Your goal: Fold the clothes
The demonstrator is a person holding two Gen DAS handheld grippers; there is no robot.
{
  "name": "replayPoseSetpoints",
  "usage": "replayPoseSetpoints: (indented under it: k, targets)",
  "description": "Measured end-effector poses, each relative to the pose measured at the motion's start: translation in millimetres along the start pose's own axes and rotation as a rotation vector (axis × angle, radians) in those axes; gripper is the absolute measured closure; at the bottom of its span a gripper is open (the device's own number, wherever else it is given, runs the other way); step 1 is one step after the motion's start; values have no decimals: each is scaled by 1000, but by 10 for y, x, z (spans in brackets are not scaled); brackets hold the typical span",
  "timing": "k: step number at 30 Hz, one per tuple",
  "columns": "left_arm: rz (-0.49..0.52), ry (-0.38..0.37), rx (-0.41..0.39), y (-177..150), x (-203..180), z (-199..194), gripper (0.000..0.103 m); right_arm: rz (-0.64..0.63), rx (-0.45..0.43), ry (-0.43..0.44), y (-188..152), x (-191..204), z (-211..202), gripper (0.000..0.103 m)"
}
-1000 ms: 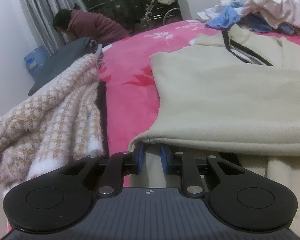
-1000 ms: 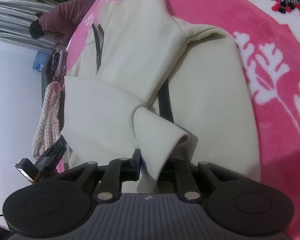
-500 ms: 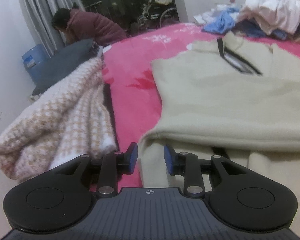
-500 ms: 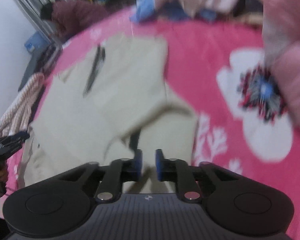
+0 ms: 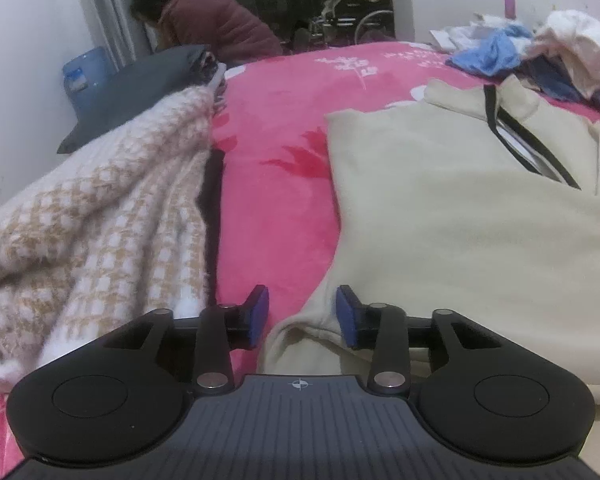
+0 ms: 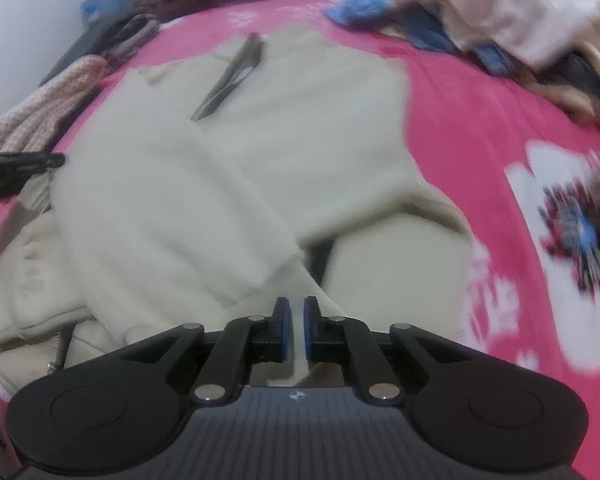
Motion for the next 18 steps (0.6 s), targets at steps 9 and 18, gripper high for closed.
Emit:
replayPoseSetpoints:
  k: [9, 18]
  targets:
    - [-17, 4, -1, -1, 13, -18, 63, -124, -196, 20, 120, 355, -529, 96]
    - [-65, -8, 0, -13, 42, -24, 63, -300, 75, 91, -280, 673, -101, 95]
Point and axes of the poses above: each gripper's, at about its wrist camera, not at the fingertips, and z roughly the way its jaws point, x to its left, y to its top, the point moved 2 cm from there along z, roughly the way its jaws point, and after that the axes turned 9 degrees about x, right-handed, at the moved point
